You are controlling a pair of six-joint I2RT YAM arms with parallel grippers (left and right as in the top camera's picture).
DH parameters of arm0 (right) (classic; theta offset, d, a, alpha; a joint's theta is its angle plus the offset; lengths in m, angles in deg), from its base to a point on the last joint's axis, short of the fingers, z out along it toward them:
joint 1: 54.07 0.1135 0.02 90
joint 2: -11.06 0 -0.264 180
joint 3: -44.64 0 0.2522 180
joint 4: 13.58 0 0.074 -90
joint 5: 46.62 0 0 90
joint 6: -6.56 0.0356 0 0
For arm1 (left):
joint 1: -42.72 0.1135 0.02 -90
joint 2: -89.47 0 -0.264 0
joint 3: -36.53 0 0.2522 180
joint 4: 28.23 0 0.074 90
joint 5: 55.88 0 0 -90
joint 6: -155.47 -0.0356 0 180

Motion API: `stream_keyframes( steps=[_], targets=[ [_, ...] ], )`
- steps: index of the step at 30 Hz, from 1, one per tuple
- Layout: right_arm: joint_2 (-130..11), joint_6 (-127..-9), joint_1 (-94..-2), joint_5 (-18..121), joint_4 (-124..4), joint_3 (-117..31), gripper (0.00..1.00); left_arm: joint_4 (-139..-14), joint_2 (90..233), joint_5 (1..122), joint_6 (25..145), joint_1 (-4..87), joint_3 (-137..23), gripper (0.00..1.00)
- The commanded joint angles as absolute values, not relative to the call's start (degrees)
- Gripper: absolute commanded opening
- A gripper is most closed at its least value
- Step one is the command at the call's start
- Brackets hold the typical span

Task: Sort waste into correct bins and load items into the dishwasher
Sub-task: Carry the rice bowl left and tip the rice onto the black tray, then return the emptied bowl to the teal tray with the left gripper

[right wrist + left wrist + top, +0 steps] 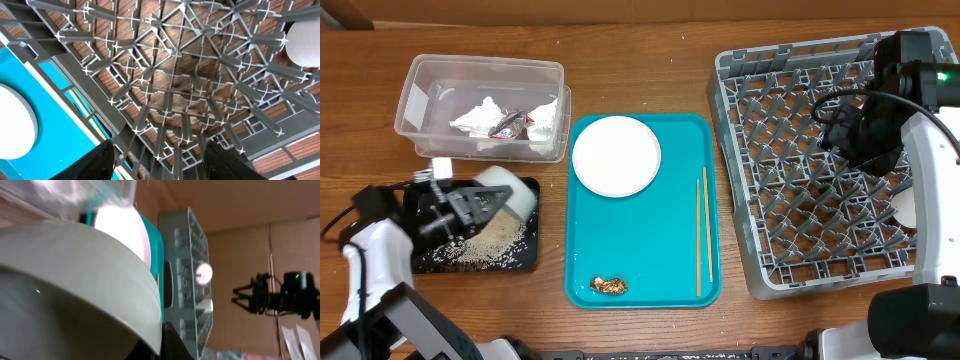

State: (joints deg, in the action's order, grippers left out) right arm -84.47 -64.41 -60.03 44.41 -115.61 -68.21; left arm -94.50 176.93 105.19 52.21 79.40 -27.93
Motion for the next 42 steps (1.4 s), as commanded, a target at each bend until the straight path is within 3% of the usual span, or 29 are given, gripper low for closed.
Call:
stream_keyframes(
  steps=[1,7,14,19,24,29,32,34,37,42],
  targets=[
    [-83.5,-64.9,-60.2,43.9,-115.6,-68.4,0.6,-96.3,173.9,99.6,52.1,73.0,-30.3,0.04],
    [-83.5,-64.9,-60.2,43.9,-115.5,-68.4,0.6,-96.3,168.6,84.0,60.3,56.7,-36.7,0.04],
    [-83.5,-64.9,-60.2,43.9,-115.5,-68.4,0.6,-92.1,168.7,64.3,71.0,31.6,-39.1,0.04],
    [-83.5,-64.9,-60.2,43.9,-115.8,-68.4,0.6,-88.4,173.6,56.8,76.2,15.5,-39.1,0.04],
    [-83.5,-64.9,-60.2,43.9,-116.1,-68.4,0.6,-83.5,180.7,51.7,78.4,5.0,-39.1,0.04],
    [-83.5,-64.9,-60.2,43.9,-116.2,-68.4,0.6,-81.5,183.9,48.1,78.8,1.7,-39.1,0.05],
    [-83.5,-64.9,-60.2,44.0,-116.2,-68.4,0.6,-81.5,183.8,48.1,78.8,2.1,-39.3,0.17],
    [-83.5,-64.9,-60.2,43.9,-116.2,-68.4,0.6,-81.7,183.8,48.1,78.7,2.6,-40.2,0.35],
    [-83.5,-64.9,-60.1,44.0,-116.2,-68.4,0.63,-83.0,182.9,48.1,78.4,3.5,-42.3,0.49],
    [-83.5,-69.0,-60.1,47.9,-116.5,-68.4,0.67,-88.0,178.9,46.0,79.6,7.3,-46.3,0.51]
  ],
)
